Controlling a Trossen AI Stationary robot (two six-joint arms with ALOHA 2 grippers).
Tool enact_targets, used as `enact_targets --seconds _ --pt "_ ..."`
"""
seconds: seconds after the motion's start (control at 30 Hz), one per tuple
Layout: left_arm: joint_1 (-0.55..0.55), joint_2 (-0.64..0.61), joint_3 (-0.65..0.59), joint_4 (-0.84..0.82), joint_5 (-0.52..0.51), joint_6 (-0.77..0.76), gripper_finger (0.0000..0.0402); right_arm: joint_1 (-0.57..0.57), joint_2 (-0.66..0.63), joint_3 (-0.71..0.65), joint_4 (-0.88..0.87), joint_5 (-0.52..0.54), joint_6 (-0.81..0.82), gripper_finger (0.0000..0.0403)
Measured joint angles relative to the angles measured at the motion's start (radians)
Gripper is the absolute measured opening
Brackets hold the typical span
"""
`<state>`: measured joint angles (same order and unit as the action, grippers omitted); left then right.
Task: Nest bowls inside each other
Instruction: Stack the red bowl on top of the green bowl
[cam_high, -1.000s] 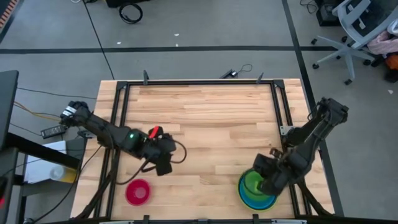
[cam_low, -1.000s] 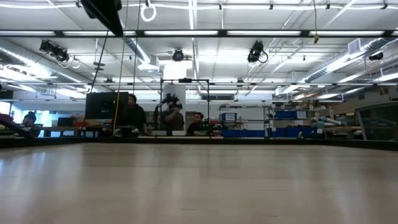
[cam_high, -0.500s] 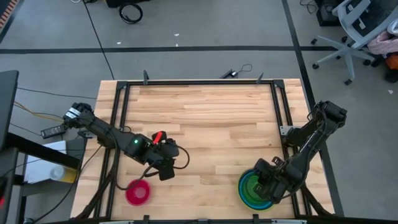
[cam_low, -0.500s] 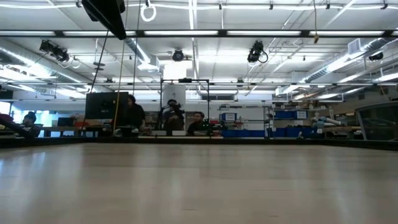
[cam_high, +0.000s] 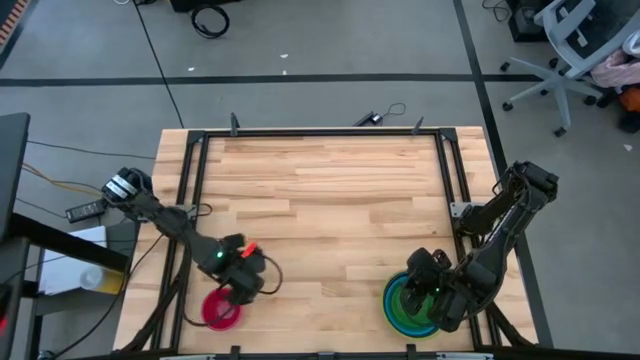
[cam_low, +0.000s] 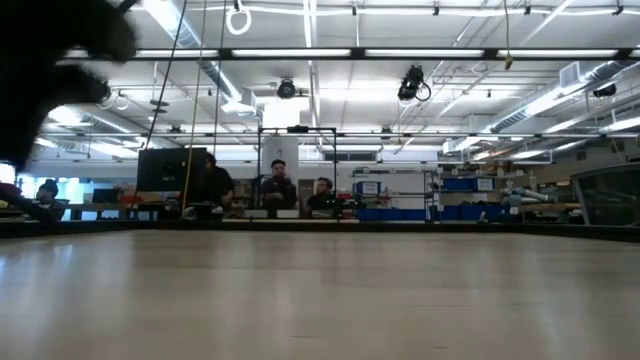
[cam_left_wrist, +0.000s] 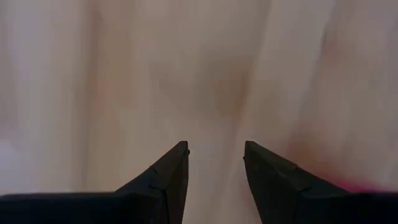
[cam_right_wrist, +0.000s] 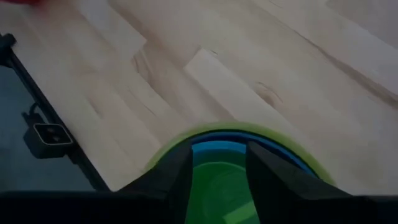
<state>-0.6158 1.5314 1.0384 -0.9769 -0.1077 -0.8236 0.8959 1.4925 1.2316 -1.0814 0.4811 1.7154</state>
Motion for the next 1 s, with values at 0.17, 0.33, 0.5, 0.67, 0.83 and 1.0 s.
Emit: enact_targets --seconds 0.17,0.33,0.5,0.67,0.83,1.0 --pt "-0.089 -0.037 -0.140 0.041 0.159 -0.206 0.0158 0.000 0.000 0.001 0.004 0.010 0.014 0.0154" --pt "-0.148 -0.079 -0.157 0.057 0.172 -0.324 0.0158 -0.005 0.000 0.001 0.006 0.033 0.013 0.0154" --pt "-0.154 -0.120 -0.157 0.052 0.139 -0.344 0.0158 -0.031 0.000 0.001 0.002 0.043 -0.003 0.0154" --pt "-0.154 -0.196 -0.154 0.059 0.135 -0.351 0.0158 -0.057 0.000 0.001 0.008 0.025 -0.016 0.0154" --pt "-0.232 -0.253 -0.155 0.109 0.142 -0.344 0.0158 -0.061 0.000 0.001 0.040 -0.011 -0.017 0.0154" --pt "-0.326 -0.248 -0.238 0.201 0.143 -0.377 0.0158 -0.052 0.001 0.001 0.070 -0.006 -0.016 0.0154"
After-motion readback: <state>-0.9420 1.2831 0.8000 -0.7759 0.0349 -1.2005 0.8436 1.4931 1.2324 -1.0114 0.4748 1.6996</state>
